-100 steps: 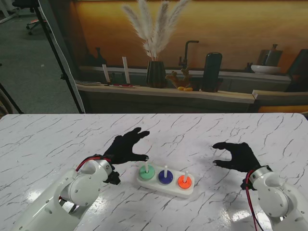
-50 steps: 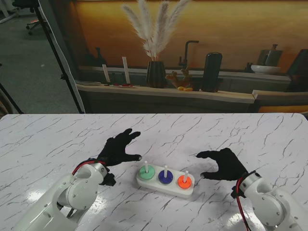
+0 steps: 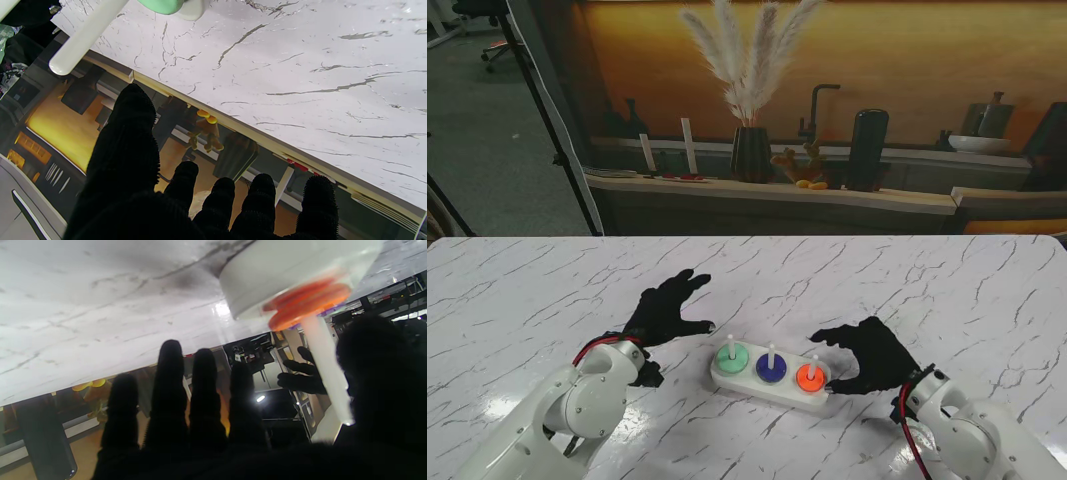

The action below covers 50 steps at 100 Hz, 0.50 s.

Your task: Move the three rings of the Hanoi Tower from the left rod to the right rod

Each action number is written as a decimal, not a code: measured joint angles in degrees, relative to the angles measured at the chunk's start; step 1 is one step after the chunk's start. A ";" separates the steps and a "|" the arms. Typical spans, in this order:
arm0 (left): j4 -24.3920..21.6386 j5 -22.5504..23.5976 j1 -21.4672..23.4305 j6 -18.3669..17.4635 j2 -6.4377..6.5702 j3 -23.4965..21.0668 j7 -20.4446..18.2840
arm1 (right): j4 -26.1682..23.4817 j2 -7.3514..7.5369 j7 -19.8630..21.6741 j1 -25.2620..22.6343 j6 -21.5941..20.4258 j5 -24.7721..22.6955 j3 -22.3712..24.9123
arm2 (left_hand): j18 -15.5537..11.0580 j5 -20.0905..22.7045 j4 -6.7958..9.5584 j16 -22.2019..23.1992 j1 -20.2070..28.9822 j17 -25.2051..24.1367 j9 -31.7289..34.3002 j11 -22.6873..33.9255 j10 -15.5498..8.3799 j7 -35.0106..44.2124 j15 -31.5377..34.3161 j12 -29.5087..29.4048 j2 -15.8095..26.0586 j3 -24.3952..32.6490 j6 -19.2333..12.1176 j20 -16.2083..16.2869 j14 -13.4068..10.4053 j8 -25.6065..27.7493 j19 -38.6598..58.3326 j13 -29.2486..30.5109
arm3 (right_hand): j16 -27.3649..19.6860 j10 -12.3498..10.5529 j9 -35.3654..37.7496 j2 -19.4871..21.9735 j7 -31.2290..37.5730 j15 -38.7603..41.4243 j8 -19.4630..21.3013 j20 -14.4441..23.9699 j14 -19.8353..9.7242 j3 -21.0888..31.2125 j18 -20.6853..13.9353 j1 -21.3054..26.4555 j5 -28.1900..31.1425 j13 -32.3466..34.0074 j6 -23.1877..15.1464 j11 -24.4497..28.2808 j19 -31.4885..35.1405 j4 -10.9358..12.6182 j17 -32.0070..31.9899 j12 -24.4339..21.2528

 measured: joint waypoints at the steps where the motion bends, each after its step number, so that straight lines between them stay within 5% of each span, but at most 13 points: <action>1: 0.00 0.00 0.01 0.01 0.00 0.00 0.01 | 0.03 0.00 -0.02 0.03 -0.04 -0.01 -0.05 | 0.00 0.00 0.00 0.00 0.00 0.00 0.00 0.00 0.00 0.00 0.00 0.00 0.00 0.00 0.00 0.00 0.00 0.00 0.00 0.00 | 0.10 0.01 -0.48 -0.01 -0.05 0.25 0.00 0.27 -0.05 0.00 0.00 0.02 0.00 -0.43 -0.01 0.16 0.37 0.00 0.04 0.23; 50: 0.03 -0.37 0.35 0.34 -0.05 -0.08 0.10 | 1.11 0.30 -0.86 1.34 -1.40 -2.79 -2.27 | 0.00 0.10 0.00 0.57 0.00 0.00 0.27 0.00 0.00 0.43 0.87 0.14 0.54 -0.56 0.00 0.00 0.00 0.00 0.60 1.45 | 13.43 -1.16 -1.97 -1.34 2.58 21.74 -0.84 11.61 -4.16 0.24 0.00 2.34 -2.12 -2.43 -1.46 12.50 8.48 0.00 3.35 12.59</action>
